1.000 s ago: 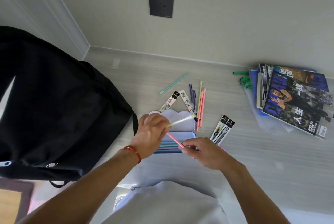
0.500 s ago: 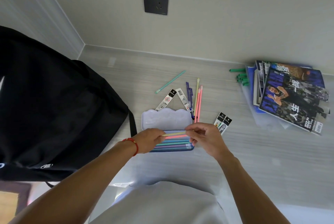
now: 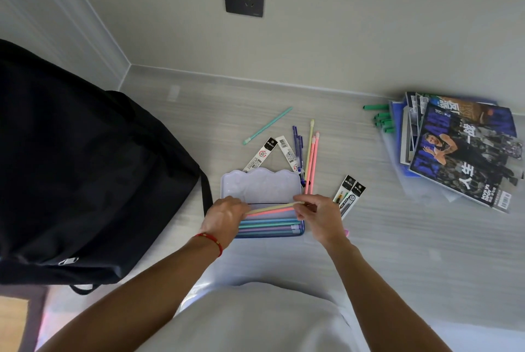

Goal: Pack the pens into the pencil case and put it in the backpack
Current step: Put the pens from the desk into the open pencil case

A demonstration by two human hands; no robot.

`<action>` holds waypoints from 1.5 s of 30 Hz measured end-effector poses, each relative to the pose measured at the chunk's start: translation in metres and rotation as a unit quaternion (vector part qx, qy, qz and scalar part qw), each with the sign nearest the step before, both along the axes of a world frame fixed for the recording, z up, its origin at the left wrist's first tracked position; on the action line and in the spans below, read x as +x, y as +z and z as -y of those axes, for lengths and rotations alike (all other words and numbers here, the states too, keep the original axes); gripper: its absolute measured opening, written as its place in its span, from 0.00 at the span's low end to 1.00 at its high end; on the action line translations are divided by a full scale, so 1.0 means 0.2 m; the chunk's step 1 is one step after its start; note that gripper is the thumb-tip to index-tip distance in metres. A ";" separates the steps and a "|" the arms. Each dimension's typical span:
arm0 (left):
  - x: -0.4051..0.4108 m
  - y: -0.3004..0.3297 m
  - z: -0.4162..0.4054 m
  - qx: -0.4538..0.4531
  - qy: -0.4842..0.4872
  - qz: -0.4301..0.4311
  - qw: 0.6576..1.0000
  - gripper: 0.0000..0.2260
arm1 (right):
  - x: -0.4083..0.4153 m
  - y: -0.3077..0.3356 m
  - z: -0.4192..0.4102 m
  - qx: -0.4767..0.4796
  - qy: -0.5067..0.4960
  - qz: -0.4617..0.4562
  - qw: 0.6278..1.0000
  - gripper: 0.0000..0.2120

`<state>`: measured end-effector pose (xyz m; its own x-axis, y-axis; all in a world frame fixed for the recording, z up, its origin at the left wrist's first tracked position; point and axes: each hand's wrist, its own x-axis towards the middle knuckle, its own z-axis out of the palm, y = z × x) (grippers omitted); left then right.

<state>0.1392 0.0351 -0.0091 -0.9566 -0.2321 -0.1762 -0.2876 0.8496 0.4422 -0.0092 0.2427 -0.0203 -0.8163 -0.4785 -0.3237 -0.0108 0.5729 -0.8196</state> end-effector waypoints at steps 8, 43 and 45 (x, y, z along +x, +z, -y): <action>0.05 -0.02 0.01 -0.048 -0.027 -0.021 0.998 0.12 | 0.06 0.02 0.01 0.054 0.099 -0.173 0.979 0.09; 0.06 -0.01 0.07 0.041 0.049 -0.060 0.996 0.09 | -0.17 -0.02 0.13 0.303 -0.038 -0.106 0.946 0.16; 0.07 -0.01 0.07 0.044 0.094 -0.065 0.993 0.10 | -0.19 -0.02 0.15 0.325 -0.030 -0.103 0.940 0.14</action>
